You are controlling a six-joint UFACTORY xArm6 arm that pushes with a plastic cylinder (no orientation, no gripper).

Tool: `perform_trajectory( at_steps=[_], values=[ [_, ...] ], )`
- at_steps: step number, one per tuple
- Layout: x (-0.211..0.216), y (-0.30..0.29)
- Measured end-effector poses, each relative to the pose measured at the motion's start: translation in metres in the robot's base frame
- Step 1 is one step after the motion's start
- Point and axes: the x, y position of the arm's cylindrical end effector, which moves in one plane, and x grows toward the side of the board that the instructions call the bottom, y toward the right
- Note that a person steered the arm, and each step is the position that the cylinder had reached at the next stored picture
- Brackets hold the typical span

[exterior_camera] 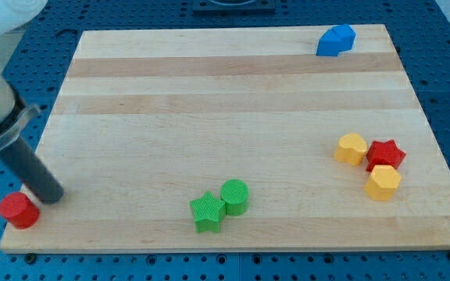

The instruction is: Slide red star along with yellow heart and yellow hexagon left a bit

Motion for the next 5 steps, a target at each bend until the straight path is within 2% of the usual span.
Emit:
perform_trajectory(
  at_steps=[1,2,3,5],
  values=[
    [-0.076,0.042],
    [-0.143,0.144],
    [-0.179,0.272],
    [-0.187,0.512]
  ],
)
